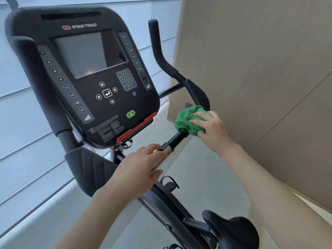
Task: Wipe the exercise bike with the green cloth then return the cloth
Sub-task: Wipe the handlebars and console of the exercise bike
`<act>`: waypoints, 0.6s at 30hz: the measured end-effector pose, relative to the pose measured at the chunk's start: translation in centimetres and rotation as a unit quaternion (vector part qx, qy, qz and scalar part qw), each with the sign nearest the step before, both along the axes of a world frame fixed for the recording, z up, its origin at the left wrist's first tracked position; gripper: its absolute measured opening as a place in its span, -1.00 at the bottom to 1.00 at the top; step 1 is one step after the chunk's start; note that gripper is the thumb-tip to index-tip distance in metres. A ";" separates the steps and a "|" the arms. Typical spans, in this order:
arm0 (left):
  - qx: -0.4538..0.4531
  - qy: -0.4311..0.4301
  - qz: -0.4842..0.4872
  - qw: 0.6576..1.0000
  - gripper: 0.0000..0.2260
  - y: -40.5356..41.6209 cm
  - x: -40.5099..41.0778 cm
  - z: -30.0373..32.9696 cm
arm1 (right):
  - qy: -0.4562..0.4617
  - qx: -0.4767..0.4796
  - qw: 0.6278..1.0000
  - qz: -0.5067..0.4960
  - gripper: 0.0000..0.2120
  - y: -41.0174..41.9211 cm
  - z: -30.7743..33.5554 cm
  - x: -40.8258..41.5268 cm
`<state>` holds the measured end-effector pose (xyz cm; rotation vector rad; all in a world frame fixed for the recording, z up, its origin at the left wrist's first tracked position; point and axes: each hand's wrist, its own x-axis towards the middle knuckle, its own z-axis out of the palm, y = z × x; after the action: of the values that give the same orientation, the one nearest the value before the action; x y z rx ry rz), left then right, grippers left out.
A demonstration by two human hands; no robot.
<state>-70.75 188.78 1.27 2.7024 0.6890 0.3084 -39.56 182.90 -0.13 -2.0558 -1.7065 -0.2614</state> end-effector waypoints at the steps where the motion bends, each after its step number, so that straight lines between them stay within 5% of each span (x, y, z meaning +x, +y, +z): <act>1: -0.005 0.003 0.007 1.000 -0.58 -0.1 0.5 0.0 | 0.007 -0.003 1.000 -0.017 -0.53 0.8 0.3 1.5; 8: 0.016 -0.018 0.065 0.998 -0.62 -0.9 1.2 -0.5 | 0.006 -0.010 0.999 -0.032 -0.58 2.0 0.4 2.7; 18: 0.058 -0.055 0.158 0.984 -0.69 -2.6 1.1 -1.0 | 0.029 0.027 0.997 0.063 -0.59 -2.8 -1.0 -9.9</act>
<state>-69.62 186.14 0.27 2.6515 1.0987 0.5884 -49.48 180.11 -1.12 -1.8908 -1.7648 -0.2040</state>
